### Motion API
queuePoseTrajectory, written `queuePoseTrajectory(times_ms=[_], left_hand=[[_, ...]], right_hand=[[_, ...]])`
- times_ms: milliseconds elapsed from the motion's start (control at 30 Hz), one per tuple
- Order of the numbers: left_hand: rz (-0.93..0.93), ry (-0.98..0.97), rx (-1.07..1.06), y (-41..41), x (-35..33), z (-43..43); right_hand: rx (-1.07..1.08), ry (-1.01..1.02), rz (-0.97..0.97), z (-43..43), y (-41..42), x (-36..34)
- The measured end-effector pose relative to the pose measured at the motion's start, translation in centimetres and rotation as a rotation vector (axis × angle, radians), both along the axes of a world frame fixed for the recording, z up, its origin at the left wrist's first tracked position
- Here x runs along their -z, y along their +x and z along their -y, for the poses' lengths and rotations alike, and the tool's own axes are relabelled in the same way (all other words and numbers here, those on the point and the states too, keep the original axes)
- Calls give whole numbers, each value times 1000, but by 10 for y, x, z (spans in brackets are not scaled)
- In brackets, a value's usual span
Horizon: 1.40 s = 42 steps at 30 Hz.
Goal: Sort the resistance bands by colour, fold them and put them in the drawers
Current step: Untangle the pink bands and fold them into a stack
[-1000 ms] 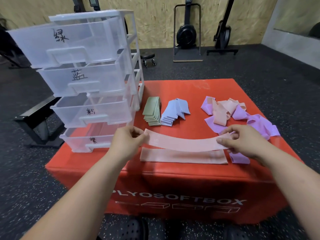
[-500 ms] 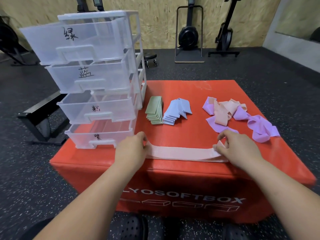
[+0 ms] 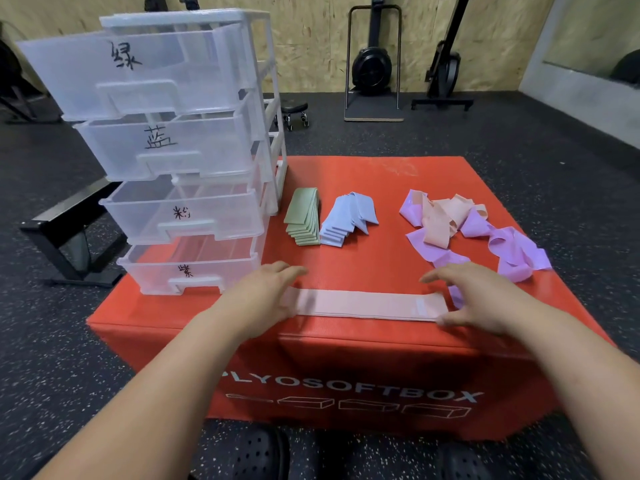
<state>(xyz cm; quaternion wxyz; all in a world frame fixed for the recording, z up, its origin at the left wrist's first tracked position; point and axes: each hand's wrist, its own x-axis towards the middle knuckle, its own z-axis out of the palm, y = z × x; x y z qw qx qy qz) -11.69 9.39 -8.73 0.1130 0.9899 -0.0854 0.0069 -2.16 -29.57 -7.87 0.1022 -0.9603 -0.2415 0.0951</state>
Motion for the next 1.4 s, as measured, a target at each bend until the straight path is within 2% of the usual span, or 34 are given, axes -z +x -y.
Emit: queuePoseTrajectory(times_ms=[167,500,767,1033,1200,1400], left_hand=[[-23,45,23,1,7,0],[-57,11,24,10,4,3],[19,-88,100,42,-6,44],[11,-122,171,89,8,95],[6,-135,173,112,15,111],[-4,-143,179,125,21,114]], right_hand=[[20,2,29,2,-1,3],[48,33,-25,4,-3,-1],[113,212,139,5,29,-1],[325,121,182,-6,79,18],[289,-75,152,-16,101,25],[262,8,390,-28,114,21]])
